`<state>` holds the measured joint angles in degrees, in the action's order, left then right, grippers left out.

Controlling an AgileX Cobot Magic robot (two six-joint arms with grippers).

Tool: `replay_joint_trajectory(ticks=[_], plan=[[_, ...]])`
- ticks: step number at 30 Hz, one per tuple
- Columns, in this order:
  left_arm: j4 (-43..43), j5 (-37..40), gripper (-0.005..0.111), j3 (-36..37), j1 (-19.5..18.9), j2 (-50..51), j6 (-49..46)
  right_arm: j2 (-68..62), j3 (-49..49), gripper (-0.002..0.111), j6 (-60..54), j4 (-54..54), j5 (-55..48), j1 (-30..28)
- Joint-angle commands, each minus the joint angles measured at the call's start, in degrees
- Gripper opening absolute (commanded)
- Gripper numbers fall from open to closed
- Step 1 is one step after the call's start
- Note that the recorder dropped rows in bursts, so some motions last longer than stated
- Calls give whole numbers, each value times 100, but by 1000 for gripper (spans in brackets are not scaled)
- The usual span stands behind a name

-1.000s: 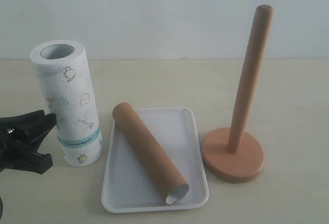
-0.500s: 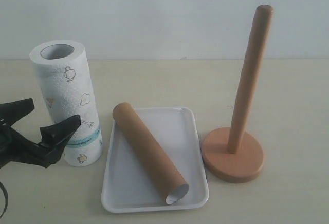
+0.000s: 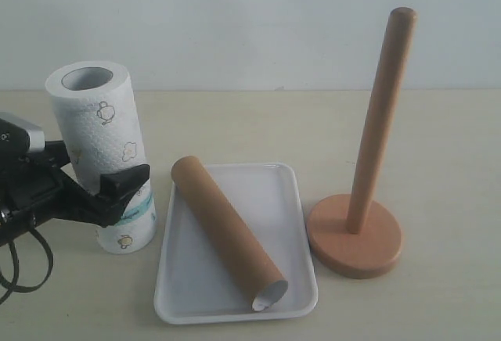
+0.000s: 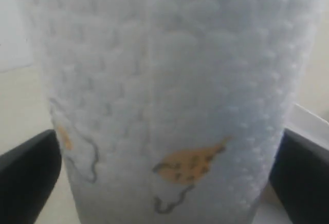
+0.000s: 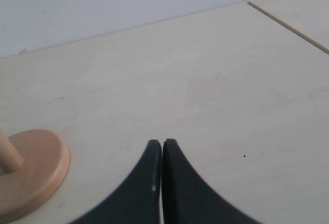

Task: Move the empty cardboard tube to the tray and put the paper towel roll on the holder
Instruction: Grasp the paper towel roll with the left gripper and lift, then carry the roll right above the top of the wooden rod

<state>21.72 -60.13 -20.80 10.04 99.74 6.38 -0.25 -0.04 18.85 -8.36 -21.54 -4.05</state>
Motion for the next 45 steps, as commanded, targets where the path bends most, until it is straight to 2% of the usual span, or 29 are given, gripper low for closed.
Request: replay_joint_trajectory(ticks=[1,3,5,7,9,13,14,18,20,25,30,35,42,45], plan=[[36,-5,110,-236,-16,359,40,25,4,0,19,-27,29,7],[36,-5,109,-293,-16,476,40,25,4,0,19,-27,29,7],[36,-5,101,-293,-16,476,40,25,4,0,19,-27,29,7],[36,-5,78,-293,-16,476,40,25,4,0,19,-27,29,7],[71,-5,48,-293,-16,476,82,25,4,0,36,-27,29,7],[209,-226,8,-293,-16,476,192,25,4,0,36,-27,29,7],[341,-361,5,-293,-16,465,180,25,4,0,36,-27,29,7],[677,-760,4,-293,-16,137,520,25,4,0,36,-27,29,7],[621,-844,4,-293,-16,-201,1043,25,4,0,36,-27,29,7],[674,-850,4,-317,-16,-1258,1500,25,4,0,36,-27,29,7],[863,-145,4,-566,-16,-2543,2039,25,4,0,36,-27,29,7],[1776,811,4,-1073,-16,-3639,3223,25,4,0,36,-27,29,7],[2817,768,4,-1881,-2,-4226,4949,25,4,0,36,-27,29,7],[3002,740,4,-2203,245,-4224,5207,25,4,0,36,-27,29,7]])
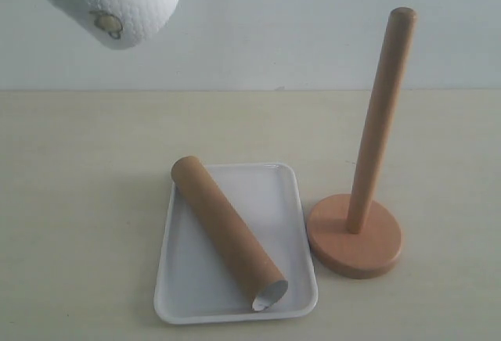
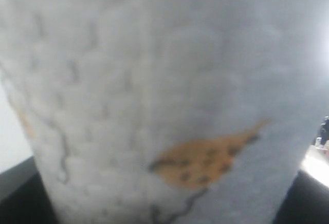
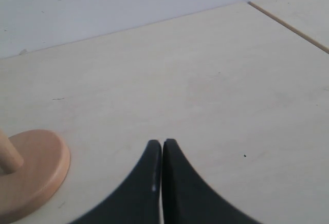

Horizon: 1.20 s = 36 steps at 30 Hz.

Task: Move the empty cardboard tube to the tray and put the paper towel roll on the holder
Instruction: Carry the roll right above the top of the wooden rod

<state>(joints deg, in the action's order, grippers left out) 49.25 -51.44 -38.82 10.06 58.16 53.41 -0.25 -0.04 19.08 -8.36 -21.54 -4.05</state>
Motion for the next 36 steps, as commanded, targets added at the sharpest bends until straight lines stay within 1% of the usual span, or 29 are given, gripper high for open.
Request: replay_joint_trajectory(ticks=[1,5,9,11,13,16,18,20,24,28,30,36], plan=[[262,-128,4,-475,350,-66,504,25,4,0,13,-27,29,7],[262,-12,4,-830,992,55,484,25,4,0,13,-27,29,7],[224,676,4,-1137,1640,384,219,25,4,0,12,-27,40,7],[198,898,4,-1261,1946,660,82,25,4,0,12,-27,40,7],[89,926,4,-1362,2177,941,-143,25,4,0,12,-27,40,7],[-309,954,4,-1642,2581,1517,-611,25,4,0,12,-27,40,7],[-607,954,4,-1882,2797,1862,-1100,25,4,0,12,-27,40,7],[-811,1040,4,-2170,2943,2147,-1451,25,4,0,12,-27,40,7],[-1289,1451,4,-2671,3114,2554,-1501,25,4,0,12,-27,40,7],[-1290,1323,4,-3090,3147,2917,-1554,25,4,0,12,-27,40,7],[-1442,1494,4,-3282,3175,3046,-1556,25,4,0,12,-27,40,7],[-1437,1506,4,-3653,3198,3466,-1556,25,4,0,12,-27,40,7]])
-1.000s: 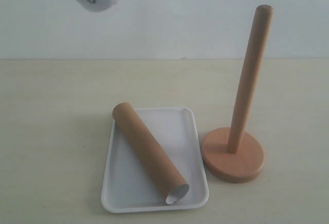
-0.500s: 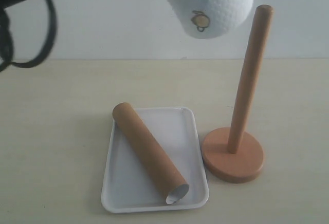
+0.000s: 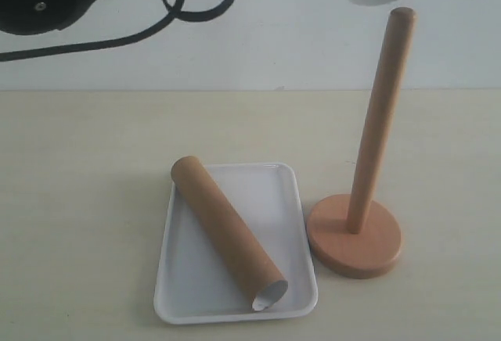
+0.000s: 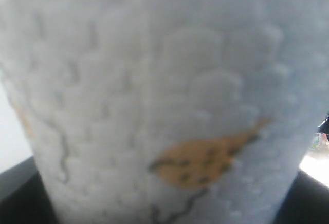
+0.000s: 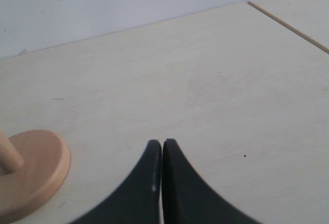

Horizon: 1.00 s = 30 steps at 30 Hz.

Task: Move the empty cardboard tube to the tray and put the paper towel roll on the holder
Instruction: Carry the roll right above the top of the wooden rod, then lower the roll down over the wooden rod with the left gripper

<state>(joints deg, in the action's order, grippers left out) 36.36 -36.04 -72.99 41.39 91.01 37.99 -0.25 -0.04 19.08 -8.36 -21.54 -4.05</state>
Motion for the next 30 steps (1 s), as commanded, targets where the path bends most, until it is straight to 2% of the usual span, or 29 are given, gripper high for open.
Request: replay_joint_trajectory(ticks=[1,15,30], plan=[[-148,-34,4,-248,100,245,-14,25,4,0,12,-27,40,7],[246,238,4,-263,126,701,-53,25,4,0,12,-27,40,7],[621,340,4,-263,381,1481,96,25,4,0,12,-27,29,7]])
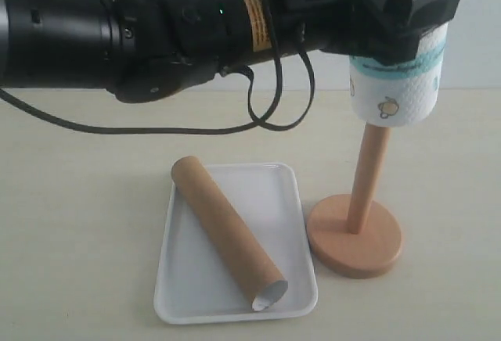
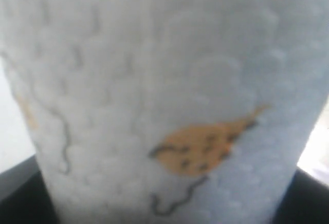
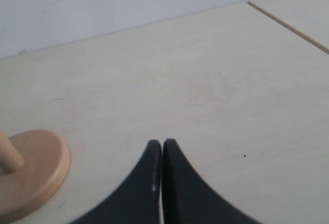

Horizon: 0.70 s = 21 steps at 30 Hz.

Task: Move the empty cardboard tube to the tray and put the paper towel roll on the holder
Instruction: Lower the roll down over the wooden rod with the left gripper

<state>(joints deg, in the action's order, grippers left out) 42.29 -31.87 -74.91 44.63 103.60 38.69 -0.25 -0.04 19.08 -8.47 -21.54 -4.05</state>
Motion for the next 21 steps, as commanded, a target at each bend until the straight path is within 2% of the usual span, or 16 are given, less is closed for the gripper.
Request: replay_joint_trajectory(ticks=[1,16,21], plan=[[96,-64,4,-71,58,311,26,25,4,0,12,-17,29,7],[123,-112,4,97,58,1448,-15,25,4,0,12,-17,29,7],[123,-445,4,97,58,1732,-85,25,4,0,12,-17,29,7]])
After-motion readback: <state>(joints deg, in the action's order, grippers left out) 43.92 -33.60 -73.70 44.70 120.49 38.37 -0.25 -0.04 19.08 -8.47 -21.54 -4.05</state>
